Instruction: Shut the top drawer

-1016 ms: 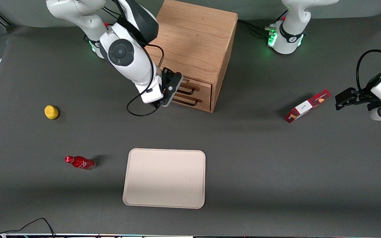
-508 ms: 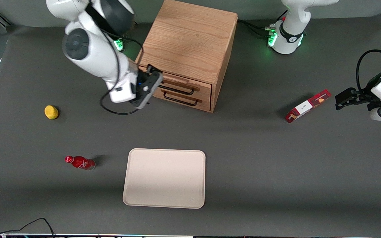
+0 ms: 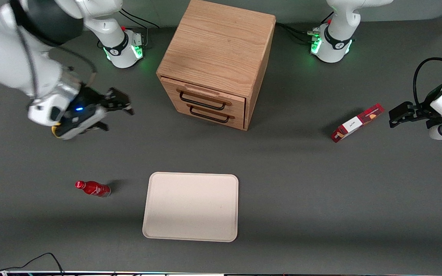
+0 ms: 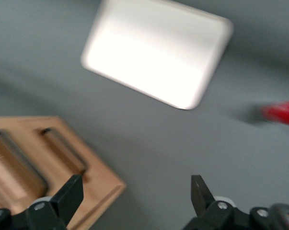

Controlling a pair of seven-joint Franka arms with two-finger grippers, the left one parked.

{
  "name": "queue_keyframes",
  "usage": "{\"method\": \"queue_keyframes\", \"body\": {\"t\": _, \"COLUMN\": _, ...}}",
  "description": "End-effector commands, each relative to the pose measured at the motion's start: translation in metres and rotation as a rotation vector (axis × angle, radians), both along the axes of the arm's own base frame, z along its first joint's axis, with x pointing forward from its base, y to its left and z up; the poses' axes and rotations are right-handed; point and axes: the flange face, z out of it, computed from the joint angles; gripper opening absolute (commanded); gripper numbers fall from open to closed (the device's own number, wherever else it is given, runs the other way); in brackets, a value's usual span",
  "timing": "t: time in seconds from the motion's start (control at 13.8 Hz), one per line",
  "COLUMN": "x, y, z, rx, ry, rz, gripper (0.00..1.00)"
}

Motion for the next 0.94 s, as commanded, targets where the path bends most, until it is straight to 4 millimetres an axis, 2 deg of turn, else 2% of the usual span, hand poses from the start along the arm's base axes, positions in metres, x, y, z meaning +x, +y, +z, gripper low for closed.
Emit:
{"method": "queue_keyframes", "body": {"t": 0.0, "x": -0.006, "y": -0.058, "z": 0.016, "rx": -0.080, "ry": 0.018, "rz": -0.139, "gripper": 1.00}}
{"method": "queue_keyframes", "body": {"t": 0.15, "x": -0.014, "y": -0.086, "z": 0.035, "rx": -0.134, "ry": 0.019, "rz": -0.169, "gripper": 1.00}}
{"method": "queue_keyframes", "body": {"t": 0.36, "x": -0.015, "y": -0.097, "z": 0.059, "rx": -0.195, "ry": 0.038, "rz": -0.182, "gripper": 1.00}}
{"method": "queue_keyframes", "body": {"t": 0.58, "x": -0.017, "y": -0.109, "z": 0.060, "rx": -0.198, "ry": 0.064, "rz": -0.305, "gripper": 1.00}}
{"method": "queue_keyframes", "body": {"t": 0.87, "x": -0.017, "y": -0.112, "z": 0.058, "rx": -0.200, "ry": 0.073, "rz": -0.307, "gripper": 1.00}}
